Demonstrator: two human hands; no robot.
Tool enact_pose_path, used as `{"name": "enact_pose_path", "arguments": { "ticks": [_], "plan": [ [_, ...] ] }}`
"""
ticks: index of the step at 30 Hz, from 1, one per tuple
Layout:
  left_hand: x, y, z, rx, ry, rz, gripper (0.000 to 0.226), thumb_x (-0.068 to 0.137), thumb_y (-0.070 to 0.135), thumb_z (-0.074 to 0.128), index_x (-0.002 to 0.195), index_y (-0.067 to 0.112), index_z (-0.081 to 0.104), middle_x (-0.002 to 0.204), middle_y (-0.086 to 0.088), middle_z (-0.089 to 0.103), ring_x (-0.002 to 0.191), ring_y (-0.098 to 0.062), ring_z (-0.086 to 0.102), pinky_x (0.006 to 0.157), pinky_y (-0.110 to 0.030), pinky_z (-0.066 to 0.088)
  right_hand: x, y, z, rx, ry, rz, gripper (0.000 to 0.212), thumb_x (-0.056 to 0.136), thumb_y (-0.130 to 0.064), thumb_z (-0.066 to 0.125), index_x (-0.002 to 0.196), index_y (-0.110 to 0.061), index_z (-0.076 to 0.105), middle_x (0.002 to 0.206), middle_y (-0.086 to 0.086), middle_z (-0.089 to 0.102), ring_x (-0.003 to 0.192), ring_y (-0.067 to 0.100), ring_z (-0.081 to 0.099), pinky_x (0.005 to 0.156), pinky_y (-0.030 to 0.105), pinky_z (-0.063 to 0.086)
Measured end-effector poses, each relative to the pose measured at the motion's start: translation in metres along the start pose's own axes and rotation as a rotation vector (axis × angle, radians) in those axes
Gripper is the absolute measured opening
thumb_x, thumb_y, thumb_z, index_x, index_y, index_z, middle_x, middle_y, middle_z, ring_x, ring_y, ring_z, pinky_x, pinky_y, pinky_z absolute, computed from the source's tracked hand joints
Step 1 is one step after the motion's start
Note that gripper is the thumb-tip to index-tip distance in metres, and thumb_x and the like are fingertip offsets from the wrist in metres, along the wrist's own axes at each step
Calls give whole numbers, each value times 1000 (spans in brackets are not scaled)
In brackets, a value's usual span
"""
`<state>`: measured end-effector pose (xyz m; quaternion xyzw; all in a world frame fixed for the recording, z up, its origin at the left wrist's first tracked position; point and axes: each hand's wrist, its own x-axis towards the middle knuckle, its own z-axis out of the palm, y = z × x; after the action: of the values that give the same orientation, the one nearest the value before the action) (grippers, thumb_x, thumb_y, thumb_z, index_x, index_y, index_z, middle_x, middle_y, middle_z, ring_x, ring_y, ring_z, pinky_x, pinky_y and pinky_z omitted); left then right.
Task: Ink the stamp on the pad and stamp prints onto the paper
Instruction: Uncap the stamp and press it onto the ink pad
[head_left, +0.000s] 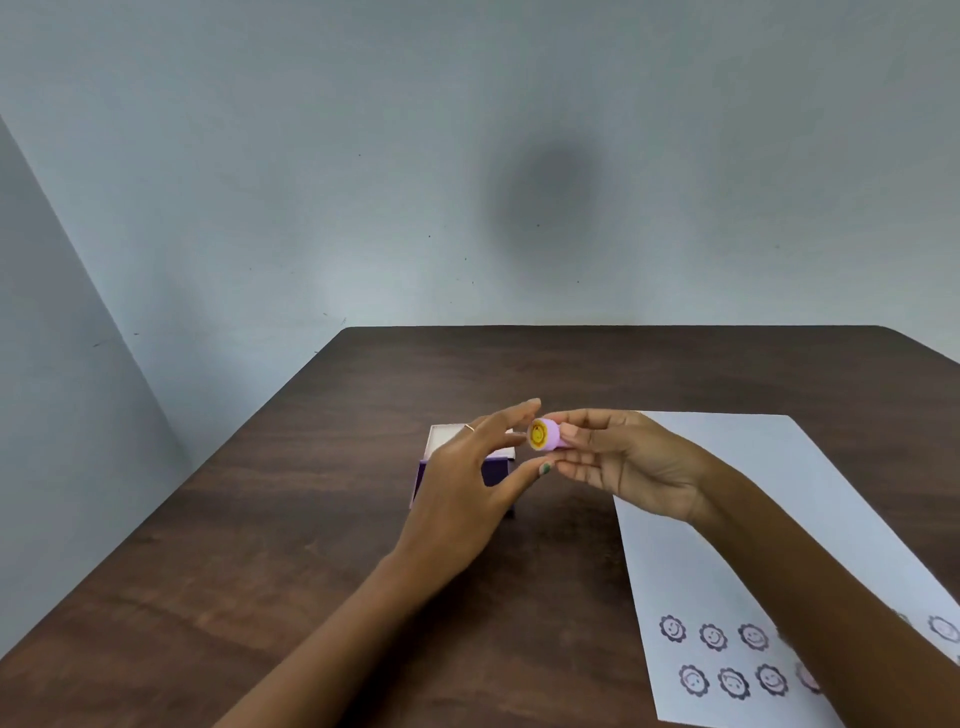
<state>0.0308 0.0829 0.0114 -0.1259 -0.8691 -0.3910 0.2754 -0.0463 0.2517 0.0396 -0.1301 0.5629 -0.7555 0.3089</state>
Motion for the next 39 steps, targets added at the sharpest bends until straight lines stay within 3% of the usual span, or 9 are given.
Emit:
{"name": "enact_pose_path", "arguments": {
  "ticks": [3, 7, 10, 16, 22, 25, 29, 35, 39],
  "plan": [
    [-1, 1, 0, 23, 61, 39, 41, 80, 30, 65, 120, 33, 55, 109, 30, 55, 96, 15, 57, 83, -3, 42, -2, 1, 2, 14, -69, 32, 22, 85, 0, 54, 104, -1, 64, 89, 13, 74, 80, 22, 71, 71, 27, 59],
    [-2, 5, -1, 53, 90, 39, 38, 78, 36, 57, 116, 30, 57, 103, 20, 57, 89, 23, 54, 78, 3, 39, -1, 2, 3, 0, -48, -6, 19, 84, 1, 55, 100, -1, 66, 87, 12, 74, 78, 21, 71, 70, 26, 59],
    [-2, 7, 0, 65, 116, 23, 41, 77, 39, 56, 116, 26, 61, 102, 17, 59, 82, 19, 57, 77, 3, 40, 2, 4, 4, -10, -31, -38, 21, 84, 2, 56, 103, 0, 64, 91, 13, 73, 79, 22, 71, 72, 26, 59],
    [-2, 8, -2, 36, 140, -16, 40, 78, 37, 58, 115, 24, 62, 101, 23, 57, 87, 22, 55, 75, 2, 41, 2, 5, 8, -31, -26, -102, 20, 83, 2, 56, 101, 2, 64, 90, 13, 72, 78, 21, 72, 67, 24, 59],
    [-3, 12, -1, -77, 167, -105, 32, 79, 32, 61, 110, 32, 57, 96, 30, 55, 86, 20, 57, 73, -2, 46, 0, 7, 13, -85, -5, -215, 18, 82, 2, 58, 97, 0, 66, 88, 12, 72, 76, 20, 72, 63, 23, 58],
    [-2, 9, 0, -147, 169, -153, 31, 82, 19, 66, 110, 30, 58, 96, 24, 61, 87, 13, 62, 73, -5, 48, 0, 8, 15, -140, 15, -279, 16, 81, 1, 60, 92, -6, 69, 84, 7, 74, 77, 21, 72, 64, 23, 58],
    [-1, 6, 1, -236, 191, -224, 28, 83, 18, 66, 109, 28, 62, 97, 14, 69, 87, 2, 67, 72, -11, 52, 1, 9, 18, -208, 42, -347, 18, 80, 0, 61, 95, -6, 68, 87, 6, 73, 79, 20, 72, 65, 22, 58],
    [2, 6, 1, -342, 276, -328, 19, 83, 23, 67, 99, 33, 66, 91, 15, 71, 80, 0, 69, 66, -12, 52, 3, 10, 16, -401, 159, -459, 22, 75, -2, 70, 94, -13, 70, 96, 3, 72, 89, 15, 69, 77, 23, 57],
    [-1, 5, 3, -173, 229, -264, 21, 80, 31, 70, 101, 30, 70, 93, 13, 72, 82, 0, 67, 70, -14, 53, 7, 9, 9, -285, 246, -474, 23, 78, -3, 66, 98, -12, 68, 94, 4, 71, 83, 14, 70, 69, 20, 57]
  ]
}}
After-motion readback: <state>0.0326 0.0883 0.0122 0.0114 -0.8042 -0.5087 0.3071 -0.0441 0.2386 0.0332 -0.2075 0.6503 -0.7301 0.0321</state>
